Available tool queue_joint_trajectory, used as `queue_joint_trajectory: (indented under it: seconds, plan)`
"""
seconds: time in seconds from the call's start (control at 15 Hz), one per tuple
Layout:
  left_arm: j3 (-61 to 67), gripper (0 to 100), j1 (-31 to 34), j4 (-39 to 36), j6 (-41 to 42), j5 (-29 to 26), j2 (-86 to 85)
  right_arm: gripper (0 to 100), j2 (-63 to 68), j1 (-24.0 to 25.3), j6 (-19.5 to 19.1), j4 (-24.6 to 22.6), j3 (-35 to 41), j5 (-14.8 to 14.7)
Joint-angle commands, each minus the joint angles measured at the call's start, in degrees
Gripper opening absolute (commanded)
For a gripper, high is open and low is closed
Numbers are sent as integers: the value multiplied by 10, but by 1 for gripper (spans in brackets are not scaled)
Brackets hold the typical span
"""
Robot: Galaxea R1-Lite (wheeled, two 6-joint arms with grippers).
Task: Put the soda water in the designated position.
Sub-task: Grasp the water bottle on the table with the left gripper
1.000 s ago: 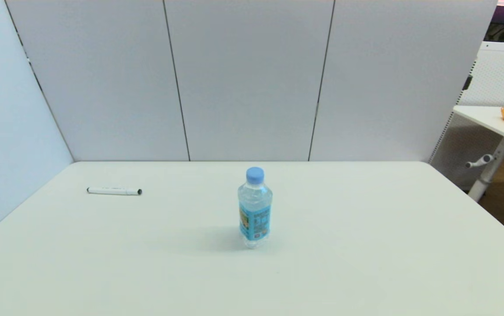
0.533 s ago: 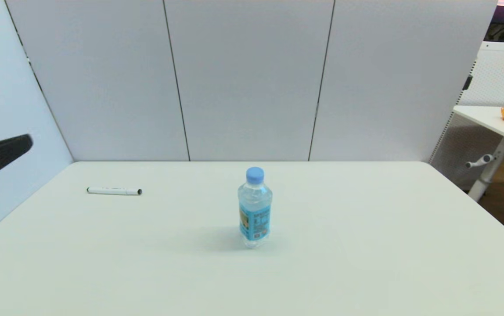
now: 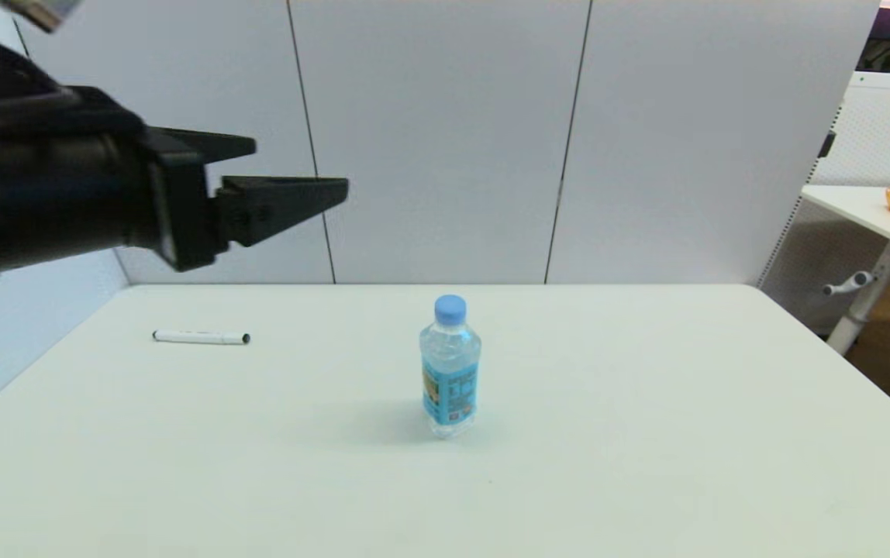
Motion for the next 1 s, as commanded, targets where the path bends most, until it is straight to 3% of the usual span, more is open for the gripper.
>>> queue_joint_trajectory:
  seconds: [0.07, 0.2, 0.73, 1.0]
  plan:
    - [-8, 100, -35, -38, 3, -49, 140, 100, 1, 0, -1, 0, 0, 0]
    - [17, 100, -35, -82, 11, -72, 167, 100, 1, 0, 1, 0, 0, 0]
    - [250, 100, -34, -308, 7, -74, 183, 100, 1, 0, 1, 0, 0, 0]
    - [284, 100, -34, -418, 7, -74, 247, 100, 1, 0, 1, 0, 0, 0]
